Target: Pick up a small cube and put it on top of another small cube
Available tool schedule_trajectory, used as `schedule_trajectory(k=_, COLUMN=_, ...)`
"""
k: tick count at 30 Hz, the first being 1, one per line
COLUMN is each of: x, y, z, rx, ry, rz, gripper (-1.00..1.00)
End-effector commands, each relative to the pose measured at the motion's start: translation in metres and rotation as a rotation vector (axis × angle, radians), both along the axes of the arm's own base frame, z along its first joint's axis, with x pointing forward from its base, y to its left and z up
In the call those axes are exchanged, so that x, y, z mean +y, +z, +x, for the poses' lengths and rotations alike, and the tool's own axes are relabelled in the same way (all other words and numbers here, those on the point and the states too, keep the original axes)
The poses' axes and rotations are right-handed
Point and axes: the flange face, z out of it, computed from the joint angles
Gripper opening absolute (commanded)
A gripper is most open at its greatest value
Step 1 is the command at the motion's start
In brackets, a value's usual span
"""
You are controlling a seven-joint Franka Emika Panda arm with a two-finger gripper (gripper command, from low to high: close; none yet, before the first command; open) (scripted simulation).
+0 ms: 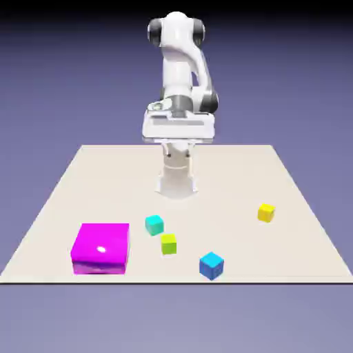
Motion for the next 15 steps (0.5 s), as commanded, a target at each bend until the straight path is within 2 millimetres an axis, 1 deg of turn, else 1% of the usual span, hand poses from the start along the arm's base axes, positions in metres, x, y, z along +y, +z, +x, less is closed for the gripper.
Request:
schedule_trajectory(k=1, x=0.001, y=0.005, z=0.0, rx=0.004, ry=-0.037, rz=0.016, gripper=0.0)
schedule_trajectory(k=5, x=0.007, y=0.022, z=-0.001, rx=0.019, ry=-0.19, rz=0.075, gripper=0.0)
schedule_trajectory(k=8, x=0.013, y=0.031, z=-0.001, rx=0.029, ry=-0.308, rz=0.114, gripper=0.0)
schedule_trajectory(k=12, x=0.022, y=0.037, z=0.0, rx=0.042, ry=-0.472, rz=0.158, gripper=0.0)
schedule_trajectory(k=15, x=0.03, y=0.037, z=0.003, rx=0.051, ry=-0.6, rz=0.185, gripper=0.0)
